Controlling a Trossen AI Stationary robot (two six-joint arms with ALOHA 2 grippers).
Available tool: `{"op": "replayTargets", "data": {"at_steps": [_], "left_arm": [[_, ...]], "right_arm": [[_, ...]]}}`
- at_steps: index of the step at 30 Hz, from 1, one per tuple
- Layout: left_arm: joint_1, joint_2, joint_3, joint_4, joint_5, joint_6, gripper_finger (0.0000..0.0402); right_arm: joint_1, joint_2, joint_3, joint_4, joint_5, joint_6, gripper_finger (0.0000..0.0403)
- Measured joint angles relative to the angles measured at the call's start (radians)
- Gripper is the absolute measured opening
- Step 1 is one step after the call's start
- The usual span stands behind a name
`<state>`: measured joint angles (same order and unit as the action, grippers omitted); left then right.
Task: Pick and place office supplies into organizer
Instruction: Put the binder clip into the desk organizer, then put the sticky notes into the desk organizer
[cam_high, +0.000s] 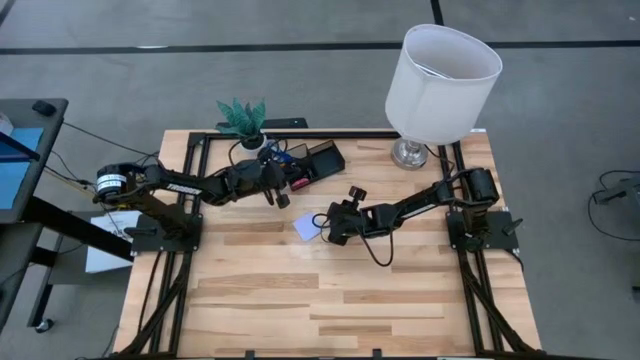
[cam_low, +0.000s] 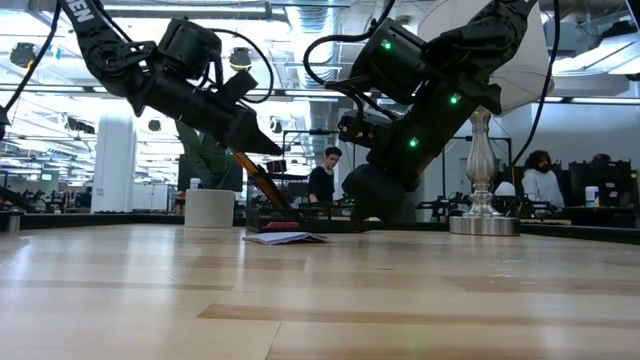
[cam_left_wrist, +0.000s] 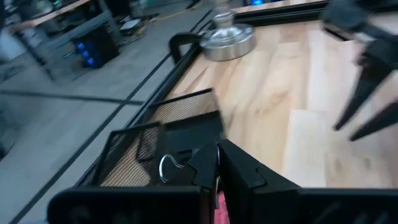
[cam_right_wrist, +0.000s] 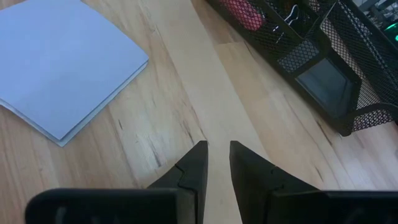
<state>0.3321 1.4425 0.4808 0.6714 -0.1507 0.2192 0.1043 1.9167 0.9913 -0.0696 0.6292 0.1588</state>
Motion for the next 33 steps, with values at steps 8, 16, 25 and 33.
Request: {"op": "replayTargets", "data": {"at_steps": [8,16,25,33], "left_arm": [[0.004,0.0,0.0,0.023,0.038,0.034,0.0012],[0.02,0.0,0.0,0.019,0.037,0.048,0.0042],[0.019,-0.001,0.0,0.021,0.036,-0.004,0.0064],[-0.037,-0.003,0.0,0.037,0.008,0.011,0.0063]], "right_arm": [[0.0,0.0,0.0,0.0,0.0,0.0,0.0061],[0.0,0.0,0.0,0.0,0.0,0.001,0.0061],[0.0,0.0,0.0,0.0,-0.001,0.001,0.0061],[0.027,0.0,0.0,-0.002,-0.003,-0.008,0.0061]]}}
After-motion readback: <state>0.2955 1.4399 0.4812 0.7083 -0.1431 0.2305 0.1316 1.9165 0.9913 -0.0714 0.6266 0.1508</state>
